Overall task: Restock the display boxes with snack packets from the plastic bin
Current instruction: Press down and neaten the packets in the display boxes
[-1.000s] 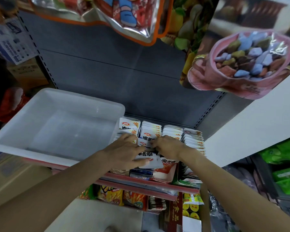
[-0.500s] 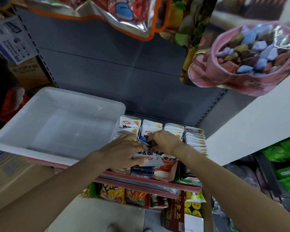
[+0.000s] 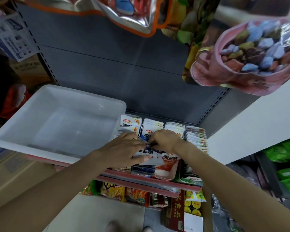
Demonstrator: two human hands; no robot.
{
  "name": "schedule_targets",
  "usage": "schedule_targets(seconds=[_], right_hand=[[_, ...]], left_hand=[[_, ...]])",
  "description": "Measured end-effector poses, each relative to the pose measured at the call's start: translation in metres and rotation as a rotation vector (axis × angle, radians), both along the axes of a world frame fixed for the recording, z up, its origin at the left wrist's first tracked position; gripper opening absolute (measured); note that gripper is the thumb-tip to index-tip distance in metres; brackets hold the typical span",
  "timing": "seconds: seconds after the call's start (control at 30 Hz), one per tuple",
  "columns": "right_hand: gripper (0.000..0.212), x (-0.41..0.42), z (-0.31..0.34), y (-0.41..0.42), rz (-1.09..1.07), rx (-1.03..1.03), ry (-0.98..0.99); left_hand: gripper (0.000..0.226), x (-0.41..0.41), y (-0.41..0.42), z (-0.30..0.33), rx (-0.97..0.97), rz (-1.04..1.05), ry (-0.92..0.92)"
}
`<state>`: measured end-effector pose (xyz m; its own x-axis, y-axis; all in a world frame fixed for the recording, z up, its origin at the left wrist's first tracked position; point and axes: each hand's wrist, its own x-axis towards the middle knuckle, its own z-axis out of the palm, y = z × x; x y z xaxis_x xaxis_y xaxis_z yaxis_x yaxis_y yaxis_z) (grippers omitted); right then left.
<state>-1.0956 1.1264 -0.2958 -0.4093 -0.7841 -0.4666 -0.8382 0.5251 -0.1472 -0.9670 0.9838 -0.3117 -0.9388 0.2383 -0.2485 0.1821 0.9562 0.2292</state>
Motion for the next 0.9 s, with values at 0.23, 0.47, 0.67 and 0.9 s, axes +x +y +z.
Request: schedule_targets(seconds=[0.23, 0.47, 0.67, 0.9], right_hand=[[0.018, 0.006, -0.004, 0.006, -0.156, -0.195, 0.06], [0.019, 0.007, 0.006, 0.016, -0.238, -0.45, 0.171], [0.026, 0.011, 0.0, 0.014, -0.166, -0.343, 0.209], [0.028, 0.014, 0.006, 0.015, -0.185, -0.341, 0.186]], left_hand=[[0.091, 0.006, 0.005, 0.008, 0.046, 0.072, 0.003], [0.063, 0.01, 0.0, 0.015, 0.091, 0.083, 0.107], [0.06, 0.011, 0.009, 0.009, 0.067, 0.028, 0.064], [0.037, -0.002, 0.016, 0.013, -0.063, 0.068, 0.239]])
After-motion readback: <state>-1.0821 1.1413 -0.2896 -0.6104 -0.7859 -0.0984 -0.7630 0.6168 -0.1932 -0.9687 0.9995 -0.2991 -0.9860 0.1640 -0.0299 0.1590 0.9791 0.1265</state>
